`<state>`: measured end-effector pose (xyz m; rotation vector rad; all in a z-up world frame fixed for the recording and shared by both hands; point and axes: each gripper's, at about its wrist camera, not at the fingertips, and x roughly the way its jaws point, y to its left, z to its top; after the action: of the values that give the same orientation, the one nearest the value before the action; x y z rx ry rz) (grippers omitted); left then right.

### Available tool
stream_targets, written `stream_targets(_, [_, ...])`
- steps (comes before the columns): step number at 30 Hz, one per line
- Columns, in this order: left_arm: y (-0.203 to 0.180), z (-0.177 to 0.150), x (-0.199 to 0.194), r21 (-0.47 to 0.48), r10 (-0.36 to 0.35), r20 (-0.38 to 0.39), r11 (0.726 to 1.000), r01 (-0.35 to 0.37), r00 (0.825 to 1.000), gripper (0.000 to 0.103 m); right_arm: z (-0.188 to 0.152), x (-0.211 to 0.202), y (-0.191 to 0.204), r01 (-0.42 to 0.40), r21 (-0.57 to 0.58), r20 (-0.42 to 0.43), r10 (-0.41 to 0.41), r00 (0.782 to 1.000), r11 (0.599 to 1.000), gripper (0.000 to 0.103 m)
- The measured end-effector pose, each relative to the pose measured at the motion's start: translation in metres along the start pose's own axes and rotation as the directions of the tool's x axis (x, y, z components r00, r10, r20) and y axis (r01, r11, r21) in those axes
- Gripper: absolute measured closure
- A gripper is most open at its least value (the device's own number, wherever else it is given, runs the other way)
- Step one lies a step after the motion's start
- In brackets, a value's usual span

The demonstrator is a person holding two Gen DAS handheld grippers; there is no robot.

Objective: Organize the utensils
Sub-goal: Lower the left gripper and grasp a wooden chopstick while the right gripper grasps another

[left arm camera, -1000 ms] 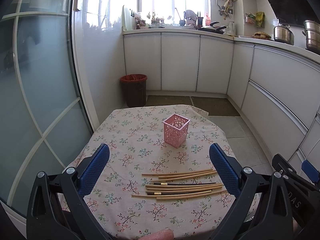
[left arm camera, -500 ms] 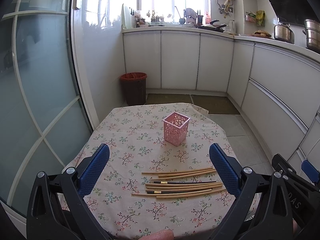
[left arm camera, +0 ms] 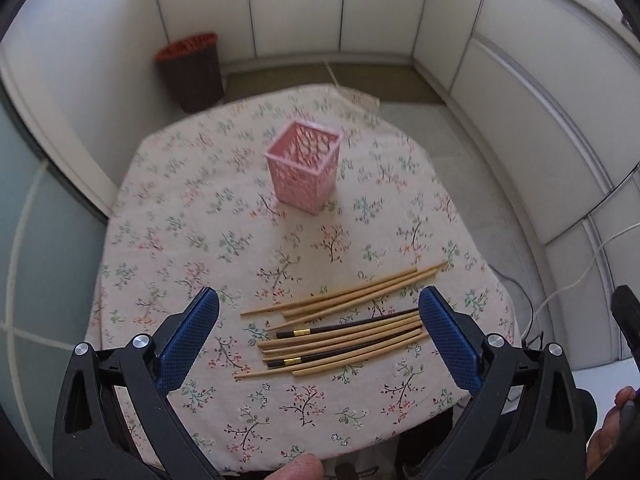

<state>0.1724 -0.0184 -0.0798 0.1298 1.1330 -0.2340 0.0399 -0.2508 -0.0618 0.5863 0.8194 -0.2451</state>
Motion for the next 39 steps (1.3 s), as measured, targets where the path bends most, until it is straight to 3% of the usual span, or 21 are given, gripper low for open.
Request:
stream_targets(2, [-0.005, 0.013, 0.047, 0.023, -0.022, -0.13, 0.999, 0.025, 0.991, 0.007, 0.003, 0.03, -0.016, -0.036, 0.078, -0.088, 0.043, 0.995, 0.996, 0.008])
stream_targets(5, [-0.026, 0.018, 0.102, 0.092, -0.048, -0.258, 0.993, 0.074, 0.965, 0.007, 0.002, 0.078, -0.038, -0.059, 0.182, -0.231, 0.101, 0.968, 0.981, 0.008])
stream_targets(11, [-0.063, 0.03, 0.178, 0.179, -0.002, -0.381, 0.981, 0.075, 0.925, 0.008, 0.005, 0.121, -0.072, -0.001, 0.279, -0.33, 0.097, 0.939, 0.96, 0.008])
stream_targets(17, [-0.062, 0.033, 0.206, 0.192, -0.008, -0.454, 0.976, 0.106, 0.891, 0.009, 0.002, 0.138, -0.085, -0.003, 0.348, -0.399, 0.151, 0.904, 0.938, 0.008])
stream_targets(21, [-0.059, 0.031, 0.213, 0.222, 0.02, -0.455, 0.971, 0.092, 0.89, 0.008, 0.0, 0.143, -0.083, 0.001, 0.348, -0.416, 0.153, 0.896, 0.937, 0.008])
stream_targets(26, [-0.054, 0.025, 0.231, 0.202, -0.013, -0.468, 0.972, 0.121, 0.884, 0.007, 0.001, 0.144, -0.082, 0.019, 0.344, -0.417, 0.134, 0.899, 0.939, 0.008])
stream_targets(31, [-0.039, 0.036, 0.23, 0.234, 0.033, -0.414, 0.97, 0.071, 0.91, 0.01, 0.001, 0.148, -0.081, 0.026, 0.343, -0.422, 0.13, 0.897, 0.939, 0.008])
stream_targets(36, [-0.052, 0.043, 0.224, 0.274, 0.003, -0.421, 0.954, 0.124, 0.907, 0.01, 0.0, 0.15, -0.08, 0.028, 0.341, -0.428, 0.129, 0.894, 0.94, 0.008])
stream_targets(39, [-0.059, 0.038, 0.226, 0.283, 0.02, -0.42, 0.953, 0.11, 0.907, 0.009, 0.0, 0.15, -0.08, 0.029, 0.34, -0.428, 0.127, 0.895, 0.94, 0.008])
